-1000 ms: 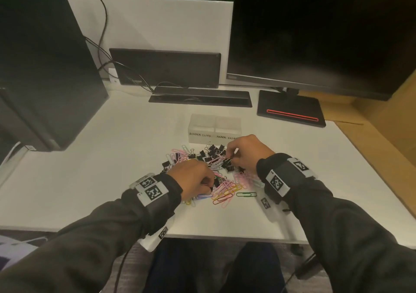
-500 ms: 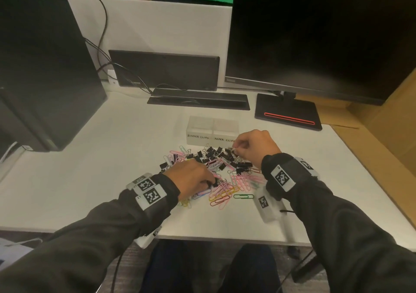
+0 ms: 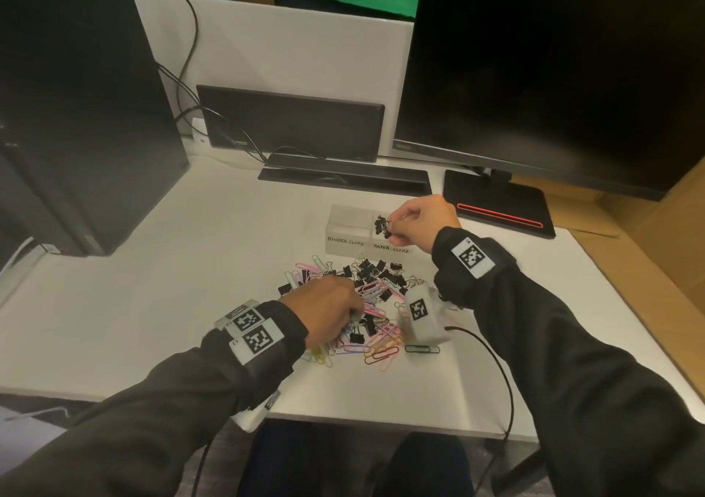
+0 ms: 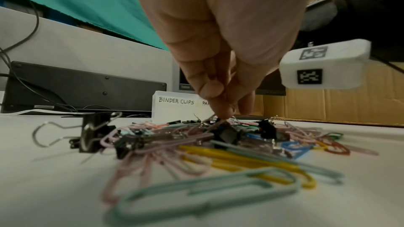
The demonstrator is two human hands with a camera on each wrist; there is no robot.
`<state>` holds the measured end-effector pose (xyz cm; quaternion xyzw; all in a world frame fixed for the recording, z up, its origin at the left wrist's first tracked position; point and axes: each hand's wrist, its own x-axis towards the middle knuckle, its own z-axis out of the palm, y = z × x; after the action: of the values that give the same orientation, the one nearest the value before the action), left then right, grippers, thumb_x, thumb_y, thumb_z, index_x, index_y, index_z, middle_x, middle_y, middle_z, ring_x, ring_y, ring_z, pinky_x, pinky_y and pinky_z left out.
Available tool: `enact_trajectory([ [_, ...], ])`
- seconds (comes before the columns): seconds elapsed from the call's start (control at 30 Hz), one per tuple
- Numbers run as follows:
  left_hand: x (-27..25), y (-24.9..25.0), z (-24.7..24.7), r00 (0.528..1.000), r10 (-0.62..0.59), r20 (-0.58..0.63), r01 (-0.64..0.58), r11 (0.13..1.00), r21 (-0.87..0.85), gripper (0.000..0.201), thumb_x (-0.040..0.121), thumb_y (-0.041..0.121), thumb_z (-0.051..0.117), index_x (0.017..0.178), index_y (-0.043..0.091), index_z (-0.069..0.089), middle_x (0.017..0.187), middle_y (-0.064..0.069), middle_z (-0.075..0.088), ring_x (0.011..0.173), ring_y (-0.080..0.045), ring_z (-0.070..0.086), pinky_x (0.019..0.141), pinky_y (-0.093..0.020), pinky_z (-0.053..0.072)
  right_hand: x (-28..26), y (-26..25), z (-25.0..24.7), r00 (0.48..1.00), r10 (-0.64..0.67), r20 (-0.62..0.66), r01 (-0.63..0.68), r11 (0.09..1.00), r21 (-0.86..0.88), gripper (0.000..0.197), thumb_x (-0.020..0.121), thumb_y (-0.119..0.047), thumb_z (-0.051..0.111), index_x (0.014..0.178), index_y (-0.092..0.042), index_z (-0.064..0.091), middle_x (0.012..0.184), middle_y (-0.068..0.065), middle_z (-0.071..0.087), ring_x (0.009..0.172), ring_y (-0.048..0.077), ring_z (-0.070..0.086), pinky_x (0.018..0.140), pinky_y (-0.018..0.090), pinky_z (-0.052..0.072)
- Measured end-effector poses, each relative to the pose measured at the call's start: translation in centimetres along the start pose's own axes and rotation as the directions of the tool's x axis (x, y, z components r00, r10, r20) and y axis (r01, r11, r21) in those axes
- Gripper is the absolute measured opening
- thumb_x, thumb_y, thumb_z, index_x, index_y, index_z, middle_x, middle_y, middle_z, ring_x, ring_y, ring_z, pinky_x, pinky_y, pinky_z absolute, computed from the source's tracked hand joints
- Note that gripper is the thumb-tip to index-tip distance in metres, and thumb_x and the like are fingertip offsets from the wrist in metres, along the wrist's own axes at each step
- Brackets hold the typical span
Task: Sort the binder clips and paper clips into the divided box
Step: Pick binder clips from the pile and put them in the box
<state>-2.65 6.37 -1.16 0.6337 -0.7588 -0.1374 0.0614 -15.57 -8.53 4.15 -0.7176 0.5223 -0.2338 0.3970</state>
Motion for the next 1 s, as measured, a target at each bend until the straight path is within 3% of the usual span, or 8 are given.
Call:
enact_trajectory([
  [0.2, -1.0, -0.4, -0.5, 0.998, -0.050, -0.047, 0.052, 0.998, 0.034, 0.031, 0.095, 0.018, 0.045, 0.118, 0.023, 0.064, 0.117, 0.002, 0.056, 0.107, -0.020, 0.057, 0.082, -0.031, 0.049, 2.3, -2.5, 3.3, 0.998, -0.059, 0.008, 0.059, 0.987, -0.147, 0.007, 0.083, -0.007, 0.070, 0.086, -0.004, 0.076, 0.089, 0.014, 0.075, 0.078, 0.022, 0.073, 0.082, 0.032, 0.059],
  [0.33, -1.8, -2.8, -2.1, 0.966, -0.231, -0.114, 0.234, 0.972, 0.006, 0.024, 0.093, 0.019, 0.050, 0.110, 0.022, 0.066, 0.113, 0.000, 0.057, 0.099, -0.021, 0.059, 0.079, -0.033, 0.051, 1.5, -2.7, 3.9, 0.982, -0.185, -0.020, 0.164, 0.912, -0.376, 0.021, 0.090, -0.015, 0.063, 0.107, -0.008, 0.073, 0.111, 0.010, 0.069, 0.100, 0.026, 0.064, 0.086, 0.030, 0.050],
  [0.43, -2.3, -5.6, -3.5, 0.914, -0.397, -0.090, 0.399, 0.917, 0.005, 0.023, 0.091, 0.020, 0.056, 0.113, 0.020, 0.065, 0.119, -0.004, 0.058, 0.106, -0.025, 0.059, 0.088, -0.034, 0.047, -0.5, -2.4, 4.0, 0.931, -0.319, 0.176, 0.363, 0.779, -0.512, 0.022, 0.090, -0.011, 0.059, 0.107, -0.012, 0.073, 0.114, 0.008, 0.069, 0.105, 0.026, 0.063, 0.089, 0.029, 0.049],
  [0.53, -2.3, -7.1, -3.7, 0.885, -0.466, -0.005, 0.466, 0.885, -0.012, 0.026, 0.088, 0.022, 0.061, 0.114, 0.020, 0.064, 0.120, -0.004, 0.061, 0.108, -0.024, 0.058, 0.088, -0.031, 0.046, -2.3, -2.5, 5.2, 0.850, -0.235, 0.472, 0.498, 0.650, -0.574, 0.026, 0.089, -0.014, 0.062, 0.114, -0.015, 0.070, 0.121, 0.006, 0.065, 0.110, 0.023, 0.061, 0.093, 0.029, 0.047],
  [0.6, -2.1, -7.2, -3.3, 0.876, -0.480, 0.038, 0.482, 0.875, -0.046, 0.025, 0.086, 0.020, 0.063, 0.110, 0.021, 0.066, 0.117, -0.004, 0.063, 0.104, -0.024, 0.061, 0.085, -0.030, 0.048, -2.7, -2.6, 6.4, 0.813, -0.185, 0.552, 0.537, 0.605, -0.588, 0.028, 0.090, -0.017, 0.063, 0.118, -0.017, 0.068, 0.128, 0.006, 0.062, 0.114, 0.023, 0.059, 0.094, 0.031, 0.046],
  [0.8, -1.3, -7.1, -2.1, 0.855, -0.518, 0.029, 0.519, 0.851, -0.084, 0.018, 0.084, 0.013, 0.063, 0.100, 0.017, 0.070, 0.109, -0.008, 0.068, 0.098, -0.028, 0.065, 0.082, -0.031, 0.052, -1.3, -2.7, 9.5, 0.817, -0.066, 0.574, 0.515, 0.531, -0.673, 0.032, 0.090, -0.004, 0.058, 0.122, -0.006, 0.064, 0.128, 0.014, 0.061, 0.114, 0.029, 0.060, 0.092, 0.033, 0.049],
  [0.93, -1.2, -7.3, -2.2, 0.855, -0.518, 0.025, 0.518, 0.851, -0.087, 0.015, 0.083, 0.011, 0.061, 0.096, 0.015, 0.068, 0.106, -0.009, 0.068, 0.095, -0.029, 0.065, 0.076, -0.029, 0.049, -0.9, -2.3, 9.4, 0.816, -0.106, 0.568, 0.530, 0.530, -0.662, 0.029, 0.087, -0.004, 0.063, 0.116, -0.008, 0.068, 0.122, 0.012, 0.064, 0.111, 0.028, 0.061, 0.090, 0.031, 0.049],
  [1.0, -1.4, -7.3, -2.0, 0.861, -0.509, 0.016, 0.508, 0.856, -0.100, 0.022, 0.084, 0.009, 0.058, 0.104, 0.017, 0.064, 0.108, -0.008, 0.066, 0.095, -0.028, 0.064, 0.074, -0.029, 0.048, -0.9, -2.1, 9.2, 0.822, -0.139, 0.552, 0.528, 0.548, -0.648, 0.026, 0.086, -0.005, 0.064, 0.111, -0.009, 0.070, 0.118, 0.011, 0.065, 0.108, 0.027, 0.062, 0.088, 0.031, 0.050],
])
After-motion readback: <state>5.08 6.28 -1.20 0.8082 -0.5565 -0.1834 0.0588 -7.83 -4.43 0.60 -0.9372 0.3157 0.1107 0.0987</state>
